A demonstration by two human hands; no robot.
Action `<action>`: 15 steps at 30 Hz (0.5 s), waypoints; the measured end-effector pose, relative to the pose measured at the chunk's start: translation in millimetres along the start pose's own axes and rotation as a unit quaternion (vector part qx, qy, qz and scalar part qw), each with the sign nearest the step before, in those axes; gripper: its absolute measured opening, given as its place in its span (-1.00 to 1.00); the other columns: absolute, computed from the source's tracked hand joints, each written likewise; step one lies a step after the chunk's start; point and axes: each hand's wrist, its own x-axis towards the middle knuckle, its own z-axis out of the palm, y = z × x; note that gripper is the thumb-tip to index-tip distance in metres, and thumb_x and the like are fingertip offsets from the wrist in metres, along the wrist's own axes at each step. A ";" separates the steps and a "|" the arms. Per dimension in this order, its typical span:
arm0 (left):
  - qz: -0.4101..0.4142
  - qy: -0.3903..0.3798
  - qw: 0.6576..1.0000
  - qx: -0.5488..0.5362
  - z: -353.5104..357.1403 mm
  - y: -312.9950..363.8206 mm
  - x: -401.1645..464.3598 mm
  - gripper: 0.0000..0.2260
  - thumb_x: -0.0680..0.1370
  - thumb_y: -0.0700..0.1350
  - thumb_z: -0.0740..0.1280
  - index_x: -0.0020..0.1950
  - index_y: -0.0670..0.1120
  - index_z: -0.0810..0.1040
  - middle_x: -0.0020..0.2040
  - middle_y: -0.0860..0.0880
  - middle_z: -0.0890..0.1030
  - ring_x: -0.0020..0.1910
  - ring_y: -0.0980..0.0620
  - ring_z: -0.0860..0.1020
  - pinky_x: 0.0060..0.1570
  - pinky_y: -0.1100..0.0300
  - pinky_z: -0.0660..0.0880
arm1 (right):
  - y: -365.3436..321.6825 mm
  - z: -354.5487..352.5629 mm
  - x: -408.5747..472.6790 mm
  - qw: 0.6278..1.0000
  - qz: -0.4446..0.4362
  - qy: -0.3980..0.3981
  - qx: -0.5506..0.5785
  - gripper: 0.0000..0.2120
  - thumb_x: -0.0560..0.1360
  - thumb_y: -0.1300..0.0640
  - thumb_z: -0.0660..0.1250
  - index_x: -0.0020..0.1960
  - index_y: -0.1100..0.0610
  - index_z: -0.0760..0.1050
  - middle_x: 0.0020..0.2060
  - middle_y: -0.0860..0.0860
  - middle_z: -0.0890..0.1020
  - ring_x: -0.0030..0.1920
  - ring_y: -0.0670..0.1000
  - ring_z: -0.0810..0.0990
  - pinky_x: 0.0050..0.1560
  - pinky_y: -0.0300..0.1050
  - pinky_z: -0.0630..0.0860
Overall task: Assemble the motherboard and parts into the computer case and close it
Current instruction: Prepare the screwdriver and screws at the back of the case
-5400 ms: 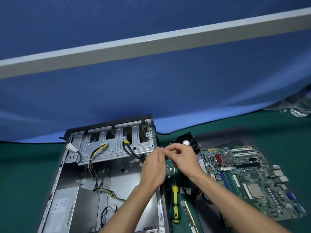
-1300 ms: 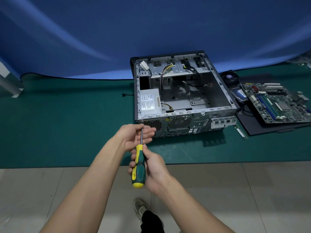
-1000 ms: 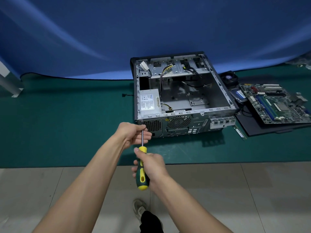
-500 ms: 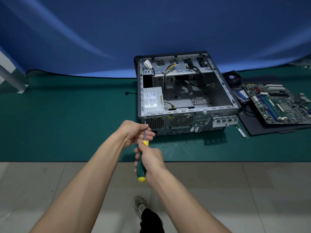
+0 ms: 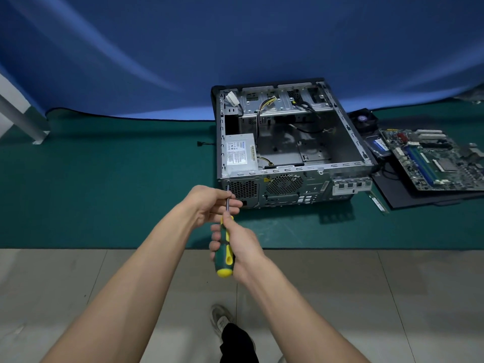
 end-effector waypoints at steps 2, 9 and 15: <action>-0.008 -0.014 0.999 -0.029 0.2 -0.8 -2.2 -0.87 0.61 -0.21 0.21 -0.08 -0.17 0.51 -0.37 -0.04 0.67 -0.46 0.12 0.62 -0.52 0.32 0.50 | 0.8 -4.5 -1.6 0.985 0.048 -0.088 0.140 -0.62 0.58 -0.12 0.19 -0.25 0.14 0.44 -0.53 -0.05 0.35 -0.62 -0.13 0.31 -0.61 -0.30 0.30; -0.002 0.022 0.999 -0.034 5.1 0.5 -2.5 -0.89 0.59 -0.26 0.24 -0.12 -0.21 0.51 -0.44 -0.06 0.64 -0.53 0.09 0.59 -0.55 0.32 0.50 | -4.2 -3.6 -4.3 0.998 0.046 0.007 -0.049 -0.56 0.57 -0.18 0.20 -0.17 0.20 0.49 -0.50 0.02 0.44 -0.60 -0.02 0.41 -0.50 -0.29 0.40; -0.014 0.005 0.994 -0.105 6.4 -0.6 -3.9 -0.86 0.61 -0.24 0.21 -0.13 -0.18 0.46 -0.44 -0.04 0.64 -0.62 0.14 0.51 -0.69 0.38 0.33 | -18.8 3.9 -4.6 0.984 0.105 -0.050 0.135 -0.52 0.57 -0.23 0.14 -0.34 0.11 0.33 -0.61 -0.06 0.30 -0.69 -0.13 0.25 -0.66 -0.40 0.21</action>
